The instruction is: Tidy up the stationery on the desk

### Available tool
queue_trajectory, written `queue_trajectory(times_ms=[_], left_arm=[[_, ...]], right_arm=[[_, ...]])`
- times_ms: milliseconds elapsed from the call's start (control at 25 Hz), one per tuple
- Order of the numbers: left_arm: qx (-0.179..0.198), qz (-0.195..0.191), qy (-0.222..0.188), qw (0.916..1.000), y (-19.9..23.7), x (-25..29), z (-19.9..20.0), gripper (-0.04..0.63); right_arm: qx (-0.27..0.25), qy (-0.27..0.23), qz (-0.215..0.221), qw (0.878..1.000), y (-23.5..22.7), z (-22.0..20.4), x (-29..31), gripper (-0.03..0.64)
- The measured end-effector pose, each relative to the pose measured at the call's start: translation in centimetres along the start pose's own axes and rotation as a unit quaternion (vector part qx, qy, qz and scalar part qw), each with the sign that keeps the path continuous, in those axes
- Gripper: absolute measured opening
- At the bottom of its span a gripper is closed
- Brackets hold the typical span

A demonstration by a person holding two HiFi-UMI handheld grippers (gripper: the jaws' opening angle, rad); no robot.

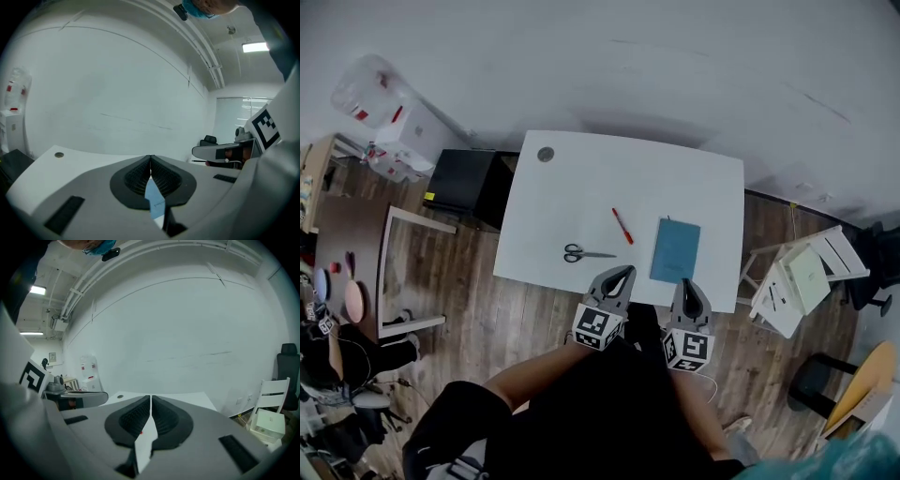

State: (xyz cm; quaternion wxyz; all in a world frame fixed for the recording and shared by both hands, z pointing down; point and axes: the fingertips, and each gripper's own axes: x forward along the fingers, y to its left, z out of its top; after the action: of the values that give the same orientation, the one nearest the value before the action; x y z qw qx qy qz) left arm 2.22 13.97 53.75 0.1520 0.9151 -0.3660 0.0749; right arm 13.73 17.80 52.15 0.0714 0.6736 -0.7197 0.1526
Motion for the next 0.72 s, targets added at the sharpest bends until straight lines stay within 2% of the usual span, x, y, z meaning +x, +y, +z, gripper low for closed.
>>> queue_trajectory(times_ms=[120,280,480,600,720], left_arm=[[0.009,-0.006,0.032,0.9994,0.1,2.7,-1.4,0.014],[0.058,-0.016,0.097,0.9935,0.8,7.0,-4.0,0.014],[0.070,-0.013,0.127,0.9893,2.4,11.6,-6.5,0.014],[0.095,-0.008,0.138,0.9858,3.6,14.1,-7.9,0.014],[0.111,-0.020,0.152,0.9819,4.4,17.2,-9.2,0.015]], right_arm=[[-0.001,0.019,0.010,1.000,-1.5,-1.2,1.3,0.035],[0.002,0.055,0.007,0.998,-4.2,-4.6,2.7,0.035],[0.009,0.082,0.004,0.997,-7.8,-7.8,3.9,0.035],[0.026,0.123,0.010,0.992,-9.1,-10.8,4.9,0.035],[0.028,0.165,0.013,0.986,-10.1,-14.2,5.4,0.035]])
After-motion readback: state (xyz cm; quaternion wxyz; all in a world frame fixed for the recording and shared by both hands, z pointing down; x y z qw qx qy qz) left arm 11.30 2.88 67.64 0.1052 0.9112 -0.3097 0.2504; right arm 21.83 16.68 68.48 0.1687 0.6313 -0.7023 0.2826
